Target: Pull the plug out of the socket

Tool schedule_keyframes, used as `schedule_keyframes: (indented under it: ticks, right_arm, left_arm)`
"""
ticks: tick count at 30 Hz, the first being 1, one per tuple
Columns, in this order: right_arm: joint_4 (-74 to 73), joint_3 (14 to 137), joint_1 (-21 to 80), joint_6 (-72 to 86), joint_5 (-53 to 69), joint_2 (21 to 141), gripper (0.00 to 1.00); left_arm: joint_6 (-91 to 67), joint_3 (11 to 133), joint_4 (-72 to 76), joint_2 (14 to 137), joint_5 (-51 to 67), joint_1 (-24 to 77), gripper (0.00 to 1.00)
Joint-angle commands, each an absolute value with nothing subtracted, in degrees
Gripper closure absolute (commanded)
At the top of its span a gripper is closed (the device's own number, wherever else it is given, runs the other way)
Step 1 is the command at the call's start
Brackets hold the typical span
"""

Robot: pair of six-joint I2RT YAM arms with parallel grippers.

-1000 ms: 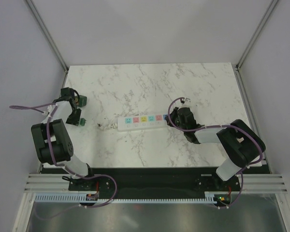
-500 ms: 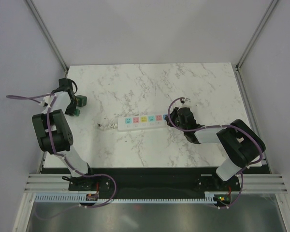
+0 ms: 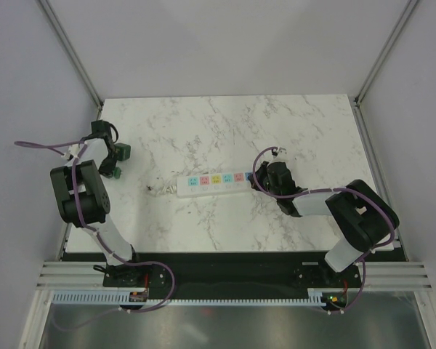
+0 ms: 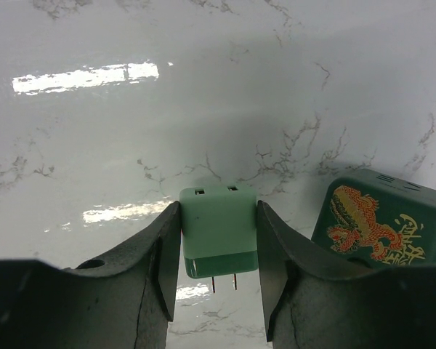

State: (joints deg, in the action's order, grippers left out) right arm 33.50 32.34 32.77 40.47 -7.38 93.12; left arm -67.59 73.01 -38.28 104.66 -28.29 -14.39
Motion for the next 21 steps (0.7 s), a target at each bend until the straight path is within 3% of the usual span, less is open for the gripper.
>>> schedule_keyframes:
  ticks: [1,4,5,8,14,21]
  right_arm:
    - [28.48,30.67,33.22,39.46,-4.83,94.75,1.0]
    - [28.48,30.59,33.22,39.46,-4.83,94.57,1.0]
    - [28.48,30.59,33.31,39.46,-4.83,94.57,1.0]
    - [28.65,30.5,33.22,39.46,-4.66,94.4,1.0]
    - [28.65,30.67,33.22,39.29,-4.22,94.4,1.0]
    - [26.28,31.99,33.84,37.62,-6.49,93.6,1.0]
  left_arm:
    - [-65.66,72.51,-35.07,105.29,-30.24,-14.68,0.68]
    - [-65.3,72.6,-34.37,105.82,-30.06,-14.68,0.49]
    - [-65.22,72.6,-34.37,105.73,-30.15,-14.68,0.37]
    - [-64.52,72.95,-34.36,105.73,-30.85,-14.68,0.21]
    - [-63.11,71.99,-34.37,103.8,-29.62,-14.68,0.11]
    - [-59.33,65.59,-34.54,94.15,-22.34,-14.41,0.08]
